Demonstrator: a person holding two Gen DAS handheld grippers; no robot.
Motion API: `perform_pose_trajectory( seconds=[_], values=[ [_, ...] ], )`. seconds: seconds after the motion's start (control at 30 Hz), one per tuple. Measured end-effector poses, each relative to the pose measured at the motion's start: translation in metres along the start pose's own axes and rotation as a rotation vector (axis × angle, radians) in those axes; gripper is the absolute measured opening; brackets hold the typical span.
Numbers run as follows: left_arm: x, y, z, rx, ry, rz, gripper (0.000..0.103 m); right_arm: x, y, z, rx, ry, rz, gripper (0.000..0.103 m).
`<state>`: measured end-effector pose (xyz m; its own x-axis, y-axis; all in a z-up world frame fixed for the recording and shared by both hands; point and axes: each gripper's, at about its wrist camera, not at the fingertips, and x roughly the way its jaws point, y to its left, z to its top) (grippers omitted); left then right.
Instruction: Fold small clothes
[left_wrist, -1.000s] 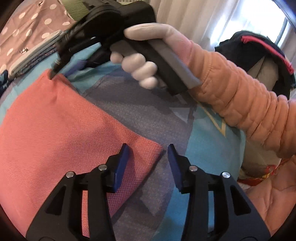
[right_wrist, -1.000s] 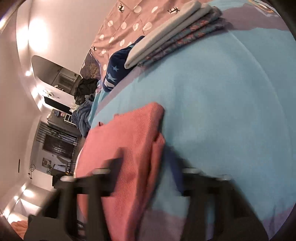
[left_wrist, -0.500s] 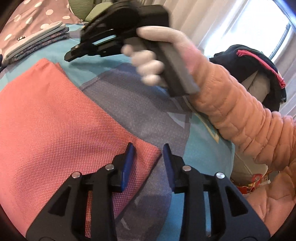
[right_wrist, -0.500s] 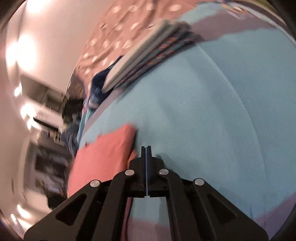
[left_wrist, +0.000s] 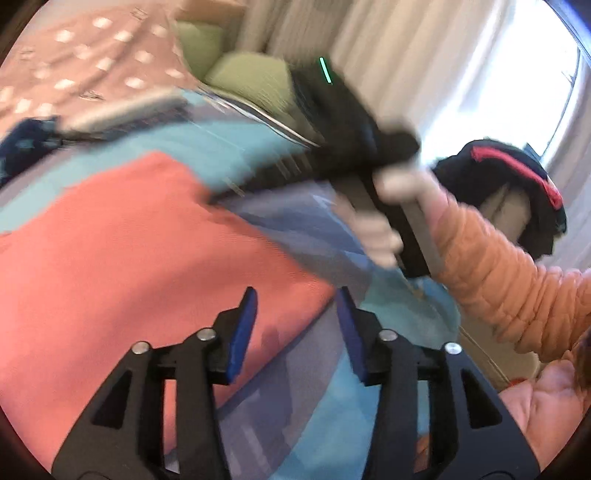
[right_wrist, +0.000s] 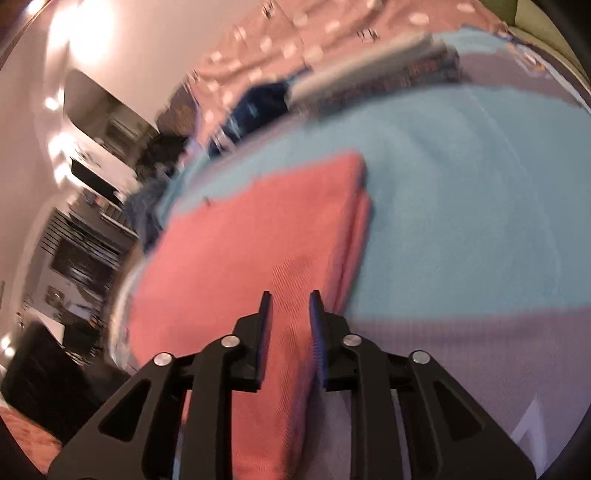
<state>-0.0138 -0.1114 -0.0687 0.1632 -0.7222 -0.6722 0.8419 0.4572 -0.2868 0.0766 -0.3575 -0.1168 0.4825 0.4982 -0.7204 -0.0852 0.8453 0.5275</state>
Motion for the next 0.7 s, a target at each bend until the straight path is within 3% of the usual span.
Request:
perform_pose_trajectory(
  seconds=[0.17, 0.33, 0.37, 0.5, 0.6, 0.7],
  values=[
    [-0.094, 0.055, -0.043, -0.188, -0.151, 0.228, 0.058, -0.030, 0.014, -0.007, 0.027, -0.088, -0.110, 0.021],
    [-0.192, 0.118, -0.131, -0.430, -0.270, 0.507, 0.060, -0.048, 0.085, -0.010, -0.143, -0.115, -0.111, 0.022],
    [-0.205, 0.121, -0.143, -0.466, -0.287, 0.532, 0.060, -0.043, 0.104, -0.011, -0.184, -0.104, -0.116, 0.025],
    [-0.241, 0.128, -0.202, -0.560, -0.350, 0.542, 0.058, -0.011, 0.187, -0.026, -0.387, -0.033, -0.109, 0.028],
    [-0.236, 0.131, -0.217, -0.548, -0.344, 0.513, 0.047, 0.021, 0.241, -0.046, -0.540, 0.019, -0.100, 0.030],
    [-0.228, 0.131, -0.222, -0.545, -0.354, 0.455, 0.040, 0.060, 0.297, -0.081, -0.772, 0.049, -0.158, 0.031]
  ],
)
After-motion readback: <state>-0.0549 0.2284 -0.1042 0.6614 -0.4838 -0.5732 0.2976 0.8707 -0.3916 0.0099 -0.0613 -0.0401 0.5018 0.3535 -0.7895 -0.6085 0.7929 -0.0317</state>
